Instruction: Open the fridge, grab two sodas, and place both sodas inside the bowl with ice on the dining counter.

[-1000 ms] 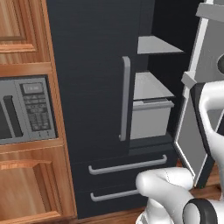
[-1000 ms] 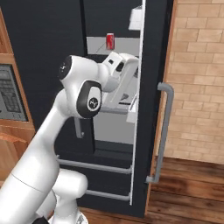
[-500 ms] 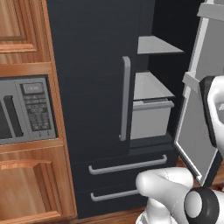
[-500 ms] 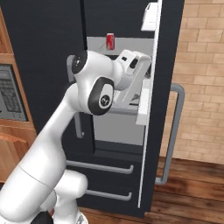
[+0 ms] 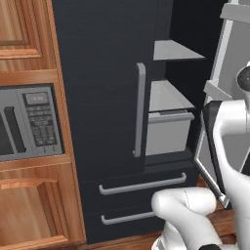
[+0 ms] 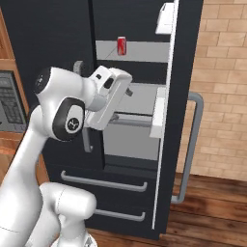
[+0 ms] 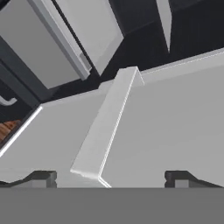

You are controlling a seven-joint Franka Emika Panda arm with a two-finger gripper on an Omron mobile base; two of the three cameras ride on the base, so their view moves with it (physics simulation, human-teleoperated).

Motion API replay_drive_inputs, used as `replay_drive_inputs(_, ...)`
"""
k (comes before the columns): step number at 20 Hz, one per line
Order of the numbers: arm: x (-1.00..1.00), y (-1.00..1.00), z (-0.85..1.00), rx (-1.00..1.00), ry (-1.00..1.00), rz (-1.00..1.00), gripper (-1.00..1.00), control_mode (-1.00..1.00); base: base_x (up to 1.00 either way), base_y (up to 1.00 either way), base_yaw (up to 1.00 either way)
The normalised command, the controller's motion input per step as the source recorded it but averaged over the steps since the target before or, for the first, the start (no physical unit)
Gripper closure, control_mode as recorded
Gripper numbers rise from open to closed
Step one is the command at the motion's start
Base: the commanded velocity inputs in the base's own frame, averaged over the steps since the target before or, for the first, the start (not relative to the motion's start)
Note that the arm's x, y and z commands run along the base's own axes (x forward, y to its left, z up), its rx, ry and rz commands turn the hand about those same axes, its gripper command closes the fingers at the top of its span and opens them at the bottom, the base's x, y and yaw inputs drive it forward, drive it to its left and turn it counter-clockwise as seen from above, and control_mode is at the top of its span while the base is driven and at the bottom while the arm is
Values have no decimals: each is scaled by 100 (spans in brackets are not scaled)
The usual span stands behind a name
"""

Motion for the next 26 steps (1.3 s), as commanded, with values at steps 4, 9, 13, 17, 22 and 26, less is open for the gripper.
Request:
replay_drive_inputs(4, -10, 100, -18, 13, -1, 0, -100, -100, 0, 0, 0)
replay_drive_inputs(9, 0, 100, -14, 17, 0, 0, -100, -100, 0, 0, 0)
replay_drive_inputs(13, 0, 100, -7, 21, 0, 0, -100, -100, 0, 0, 0)
replay_drive_inputs(17, 0, 100, -2, 28, -1, -2, -100, -100, 0, 0, 0)
replay_drive_inputs(22, 5, 53, 0, 42, -7, -14, -100, -100, 0, 0, 0)
replay_drive_inputs(26, 33, 21, 0, 42, -5, -14, -100, -100, 0, 0, 0)
